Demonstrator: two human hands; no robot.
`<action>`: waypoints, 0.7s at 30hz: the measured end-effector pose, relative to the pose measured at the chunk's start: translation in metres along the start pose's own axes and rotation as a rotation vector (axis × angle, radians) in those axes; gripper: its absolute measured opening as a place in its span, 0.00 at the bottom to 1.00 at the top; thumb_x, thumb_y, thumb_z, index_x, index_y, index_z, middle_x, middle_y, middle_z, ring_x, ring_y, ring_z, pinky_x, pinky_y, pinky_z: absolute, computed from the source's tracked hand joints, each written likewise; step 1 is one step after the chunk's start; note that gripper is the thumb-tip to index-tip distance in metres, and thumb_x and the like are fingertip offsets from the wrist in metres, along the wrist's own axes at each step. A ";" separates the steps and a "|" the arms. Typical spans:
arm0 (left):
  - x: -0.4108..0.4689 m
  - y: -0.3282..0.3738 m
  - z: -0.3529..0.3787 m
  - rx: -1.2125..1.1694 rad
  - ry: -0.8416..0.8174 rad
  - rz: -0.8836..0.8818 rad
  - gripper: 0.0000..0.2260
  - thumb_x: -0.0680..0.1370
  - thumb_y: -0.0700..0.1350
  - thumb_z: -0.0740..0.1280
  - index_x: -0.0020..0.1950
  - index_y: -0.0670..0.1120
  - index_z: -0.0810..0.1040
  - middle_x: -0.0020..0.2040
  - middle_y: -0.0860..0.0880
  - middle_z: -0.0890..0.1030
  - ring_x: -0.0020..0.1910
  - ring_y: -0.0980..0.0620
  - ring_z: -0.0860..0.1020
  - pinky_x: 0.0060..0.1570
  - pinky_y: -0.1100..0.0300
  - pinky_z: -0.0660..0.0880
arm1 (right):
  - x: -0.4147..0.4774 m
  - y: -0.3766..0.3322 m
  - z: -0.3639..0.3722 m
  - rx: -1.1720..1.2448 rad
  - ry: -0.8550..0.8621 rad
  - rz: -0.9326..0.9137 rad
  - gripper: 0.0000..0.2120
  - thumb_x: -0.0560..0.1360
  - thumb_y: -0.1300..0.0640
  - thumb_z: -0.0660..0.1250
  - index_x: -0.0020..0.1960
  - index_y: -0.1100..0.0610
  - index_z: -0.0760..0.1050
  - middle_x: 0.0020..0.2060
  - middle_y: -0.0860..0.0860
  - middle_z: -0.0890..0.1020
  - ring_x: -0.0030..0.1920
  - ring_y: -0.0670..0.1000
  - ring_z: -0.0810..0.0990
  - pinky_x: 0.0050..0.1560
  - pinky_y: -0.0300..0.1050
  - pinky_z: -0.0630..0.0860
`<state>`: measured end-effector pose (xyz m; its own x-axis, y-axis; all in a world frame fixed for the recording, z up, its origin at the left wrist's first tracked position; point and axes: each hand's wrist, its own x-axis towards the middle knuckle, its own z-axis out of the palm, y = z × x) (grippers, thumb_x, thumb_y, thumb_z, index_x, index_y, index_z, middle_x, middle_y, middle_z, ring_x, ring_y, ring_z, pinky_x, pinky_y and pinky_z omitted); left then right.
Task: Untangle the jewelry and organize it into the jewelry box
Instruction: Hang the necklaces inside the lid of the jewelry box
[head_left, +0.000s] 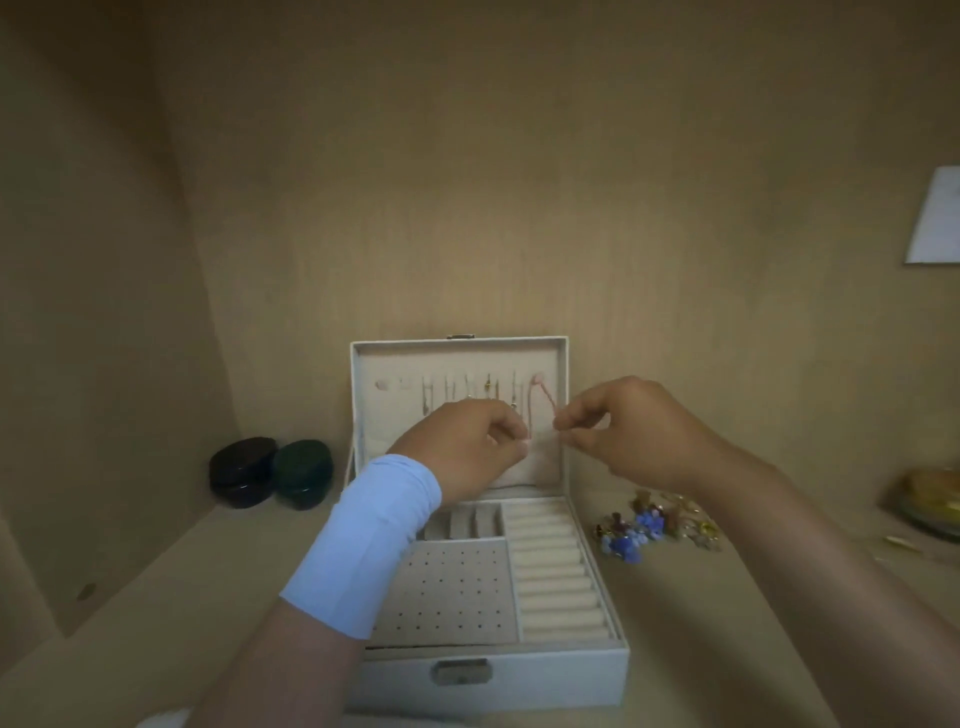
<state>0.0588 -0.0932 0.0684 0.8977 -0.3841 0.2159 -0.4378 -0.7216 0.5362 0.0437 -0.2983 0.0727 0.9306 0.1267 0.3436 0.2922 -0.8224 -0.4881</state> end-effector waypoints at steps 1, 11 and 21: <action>0.001 0.007 0.009 -0.010 -0.007 0.024 0.08 0.78 0.52 0.67 0.56 0.56 0.80 0.50 0.60 0.79 0.46 0.61 0.77 0.54 0.62 0.73 | -0.009 0.013 -0.010 -0.019 0.001 0.032 0.05 0.76 0.55 0.72 0.51 0.49 0.85 0.45 0.42 0.83 0.37 0.35 0.78 0.35 0.25 0.69; 0.027 0.110 0.118 -0.072 -0.198 0.140 0.07 0.77 0.49 0.66 0.54 0.54 0.80 0.45 0.57 0.81 0.42 0.48 0.82 0.40 0.57 0.80 | -0.101 0.159 -0.053 -0.284 -0.046 0.407 0.11 0.77 0.54 0.68 0.58 0.49 0.83 0.55 0.47 0.84 0.53 0.48 0.81 0.56 0.42 0.76; 0.065 0.162 0.228 0.107 -0.280 0.170 0.15 0.79 0.45 0.63 0.64 0.53 0.79 0.66 0.50 0.77 0.64 0.49 0.75 0.65 0.61 0.68 | -0.130 0.231 -0.056 -0.333 0.014 0.573 0.13 0.77 0.55 0.65 0.58 0.45 0.82 0.60 0.46 0.82 0.59 0.51 0.80 0.59 0.46 0.77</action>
<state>0.0345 -0.3666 -0.0167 0.7690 -0.6369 0.0545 -0.5963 -0.6840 0.4202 -0.0223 -0.5355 -0.0396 0.9146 -0.3876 0.1148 -0.3344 -0.8850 -0.3239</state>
